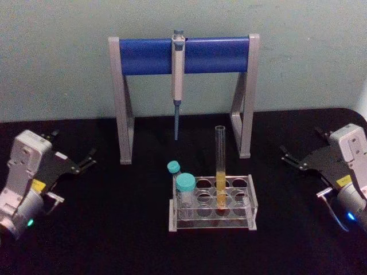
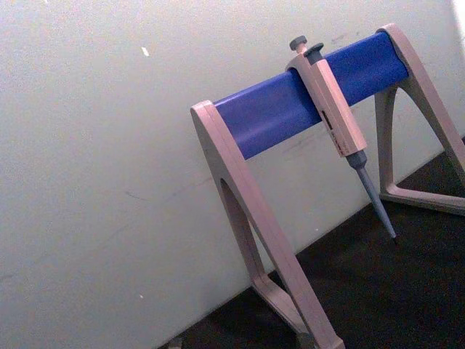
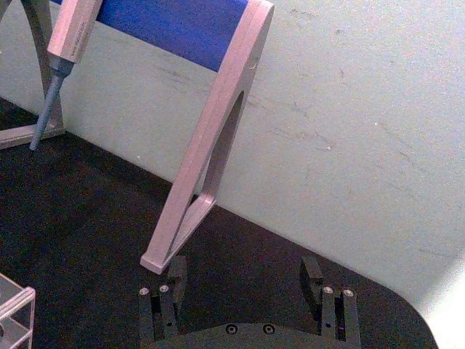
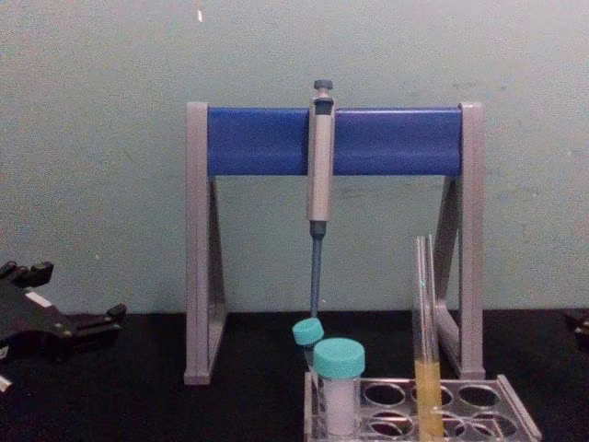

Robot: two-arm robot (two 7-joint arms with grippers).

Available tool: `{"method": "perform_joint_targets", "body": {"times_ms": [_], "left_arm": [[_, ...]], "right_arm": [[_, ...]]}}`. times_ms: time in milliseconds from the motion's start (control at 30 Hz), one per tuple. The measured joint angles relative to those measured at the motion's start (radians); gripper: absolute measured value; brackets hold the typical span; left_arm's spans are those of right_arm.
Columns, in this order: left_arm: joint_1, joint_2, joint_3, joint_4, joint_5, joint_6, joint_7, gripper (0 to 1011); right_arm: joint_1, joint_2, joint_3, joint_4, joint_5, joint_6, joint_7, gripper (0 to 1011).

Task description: Pick up the test tube from the test tube rack, shake it, then place it back into the test tube rack.

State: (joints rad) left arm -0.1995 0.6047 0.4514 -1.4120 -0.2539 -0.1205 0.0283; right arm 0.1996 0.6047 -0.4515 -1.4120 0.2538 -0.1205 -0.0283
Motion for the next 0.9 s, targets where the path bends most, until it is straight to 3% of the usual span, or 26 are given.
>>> {"method": "perform_joint_targets", "body": {"times_ms": [900], "left_arm": [[0.0,0.0,0.0,0.0,0.0,0.0,0.0,1010]], "right_arm": [[0.0,0.0,0.0,0.0,0.0,0.0,0.0,1000]]}}
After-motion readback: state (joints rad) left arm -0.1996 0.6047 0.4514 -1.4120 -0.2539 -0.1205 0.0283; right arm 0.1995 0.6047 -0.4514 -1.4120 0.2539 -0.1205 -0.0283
